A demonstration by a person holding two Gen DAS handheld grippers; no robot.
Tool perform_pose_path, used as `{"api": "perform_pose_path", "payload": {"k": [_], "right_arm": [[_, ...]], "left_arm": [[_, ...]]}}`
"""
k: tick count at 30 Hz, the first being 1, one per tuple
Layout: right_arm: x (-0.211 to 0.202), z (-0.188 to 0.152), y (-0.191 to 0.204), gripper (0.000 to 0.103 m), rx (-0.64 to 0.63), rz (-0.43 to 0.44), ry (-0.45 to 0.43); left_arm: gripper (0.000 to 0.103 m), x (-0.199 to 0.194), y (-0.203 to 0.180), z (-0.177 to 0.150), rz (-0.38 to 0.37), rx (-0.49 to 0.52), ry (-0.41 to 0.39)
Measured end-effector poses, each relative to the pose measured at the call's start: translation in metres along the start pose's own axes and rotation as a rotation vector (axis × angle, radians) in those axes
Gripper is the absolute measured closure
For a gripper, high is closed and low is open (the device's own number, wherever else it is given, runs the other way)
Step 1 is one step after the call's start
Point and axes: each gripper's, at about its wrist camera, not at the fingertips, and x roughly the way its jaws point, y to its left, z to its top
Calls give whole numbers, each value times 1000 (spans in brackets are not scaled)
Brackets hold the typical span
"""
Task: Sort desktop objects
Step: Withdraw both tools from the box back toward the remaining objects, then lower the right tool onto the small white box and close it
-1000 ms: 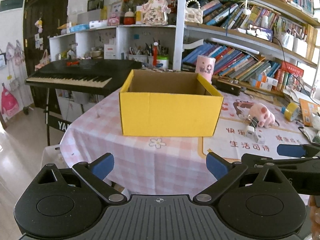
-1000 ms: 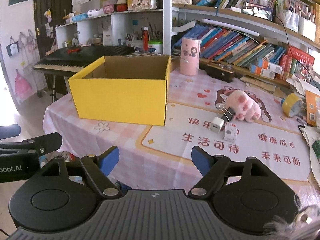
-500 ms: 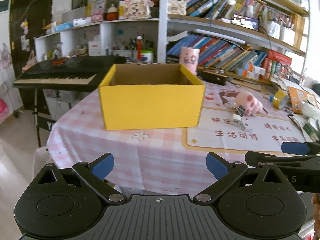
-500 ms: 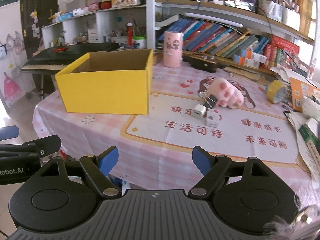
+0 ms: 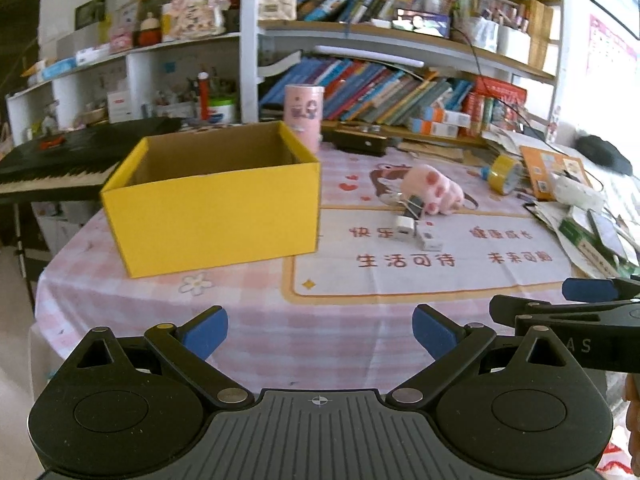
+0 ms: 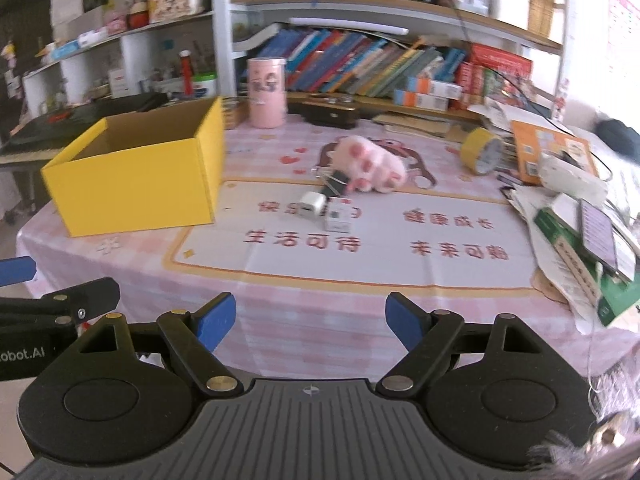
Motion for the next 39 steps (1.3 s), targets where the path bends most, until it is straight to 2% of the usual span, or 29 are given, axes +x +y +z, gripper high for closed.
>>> {"api": "perform_pose_path", "payload": {"k": [12,21,32,39], "right_arm": [[12,12,-35,22,38,-48,1],[37,30,-62,21,31,-40,17],[83,60,-88,21,0,31,61],[117,74,-90,22,-43,110,127]], "left_arm": [[3,25,-30,19,-49,41,2],[3,49,-50,32,-55,33,12],[3,86,-67,51,6,7,48],[3,103,-70,58,59,-22,79]]}}
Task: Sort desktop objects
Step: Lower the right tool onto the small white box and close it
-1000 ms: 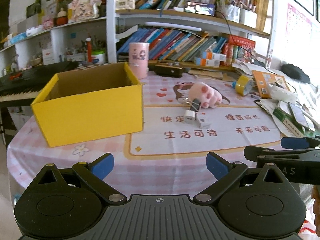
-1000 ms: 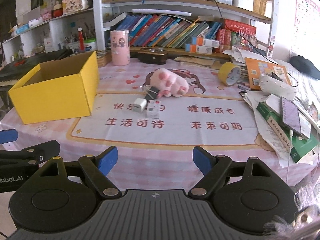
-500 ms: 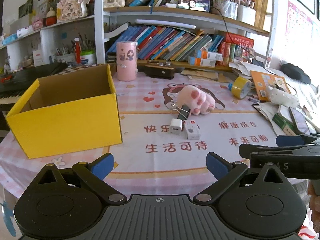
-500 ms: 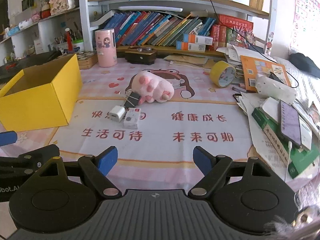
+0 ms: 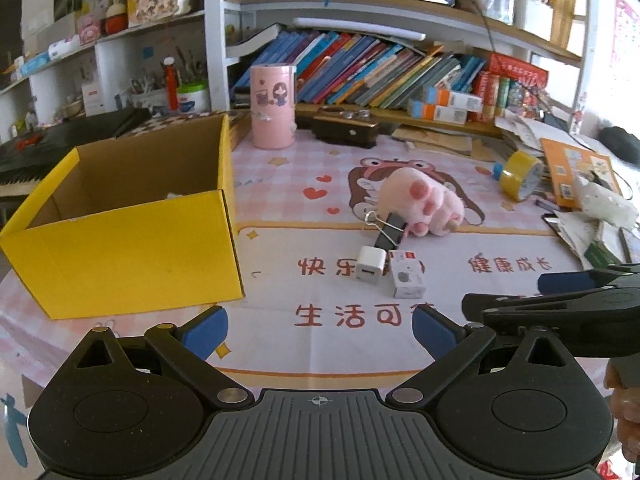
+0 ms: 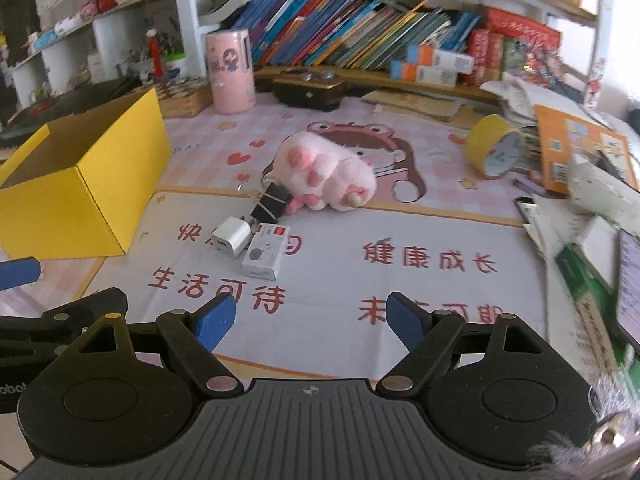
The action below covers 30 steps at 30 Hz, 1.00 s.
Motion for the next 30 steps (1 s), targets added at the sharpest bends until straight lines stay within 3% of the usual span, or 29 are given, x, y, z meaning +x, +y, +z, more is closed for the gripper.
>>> {"api": "perform_pose_path", "payload": {"k": [19,24,26,27,30], "right_arm": [[95,26,12,25,-193,155,126],[104,29,12,39,-243,170,103],[105,31,9,61,-259,192,90],[104,32,8,67,-269,204,87],[104,36,-2,72,-265,217,99]], "left_arm": [[3,19,-2,11,192,-98,65],[3,25,-10,15,210,-101,76],[3,28,-15,18,207,-94,79],[3,30,-18,19,203,-91,80],[3,35,-26,21,194,-83,81]]}}
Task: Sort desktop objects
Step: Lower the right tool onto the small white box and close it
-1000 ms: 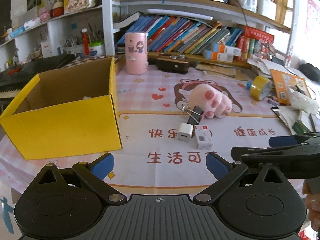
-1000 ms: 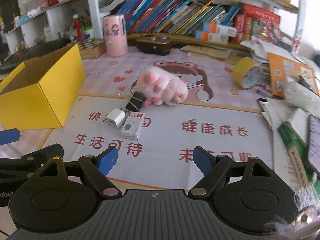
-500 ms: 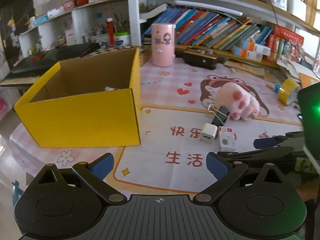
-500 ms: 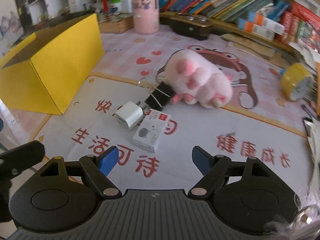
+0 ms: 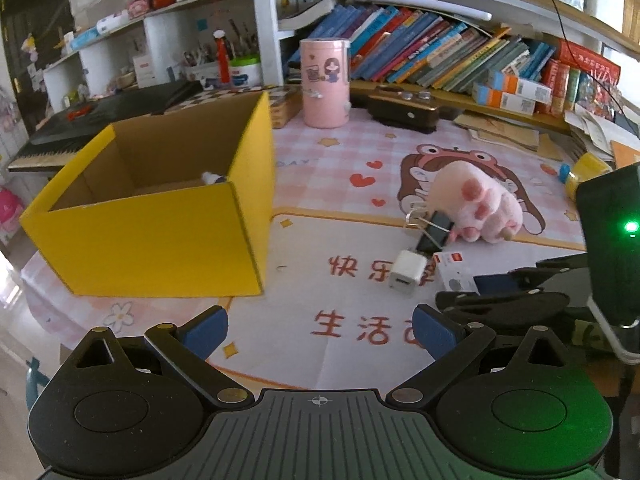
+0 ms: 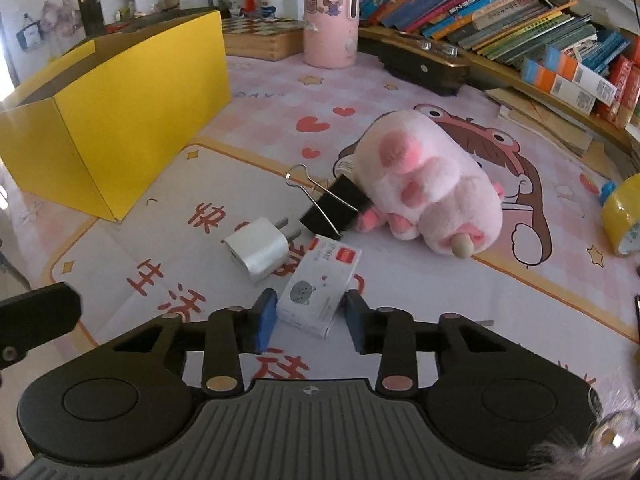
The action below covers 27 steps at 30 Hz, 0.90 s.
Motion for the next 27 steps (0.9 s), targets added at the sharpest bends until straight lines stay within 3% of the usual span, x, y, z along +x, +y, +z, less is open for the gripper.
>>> {"api": "perform_pose_path", "payload": {"k": [12,27], "right_arm": [[-32,-19,-64,73,104,-79,6],[-34,-33,-94,74,123,-106,41]], "left_arm": [[3,35,-43,13,-93,-5,48],[11,69,-67,16,-76,38,53]]}}
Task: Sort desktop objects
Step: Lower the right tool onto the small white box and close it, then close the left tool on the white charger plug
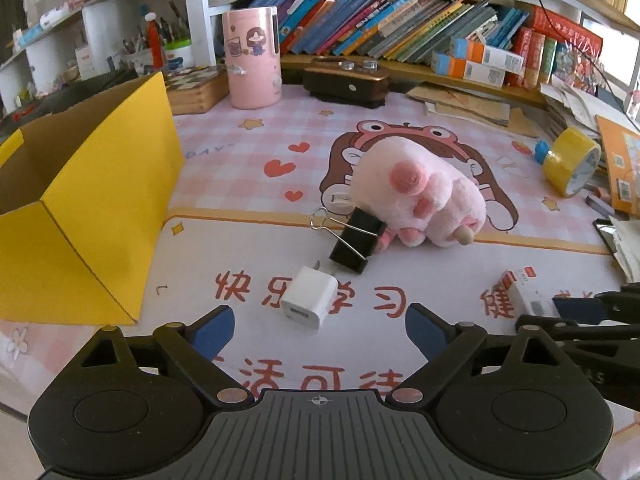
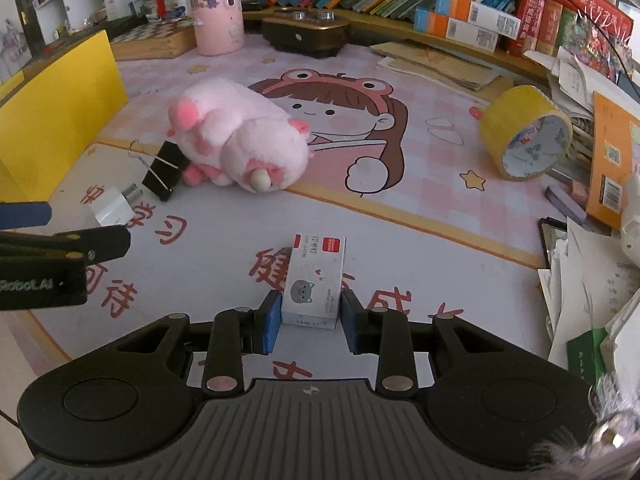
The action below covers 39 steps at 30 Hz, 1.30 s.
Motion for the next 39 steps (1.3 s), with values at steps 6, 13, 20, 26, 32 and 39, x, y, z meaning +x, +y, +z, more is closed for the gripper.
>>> {"api": "perform_pose_path", "payload": {"k": [6,13,20,26,32,39], "right_arm": [[1,1,-1,73,-10,3,-3],[2,2,0,73,-17,1,-2],[4,4,1,67,-24,-15,-1],[9,9,-3,60,13,-33,-2],[12,13,-4,72,25,-27,-9],[8,15,-4,75,51,4,-5]], "left_arm": [[17,12,-1,1,31,31,8],[35,25,0,5,35,48,-2],[62,33,0,8,-7,28,8],[66,32,4,9,-25,15,15],[71,31,7,7,-34,15,14],[71,17,13,7,-76,-20,8]]}}
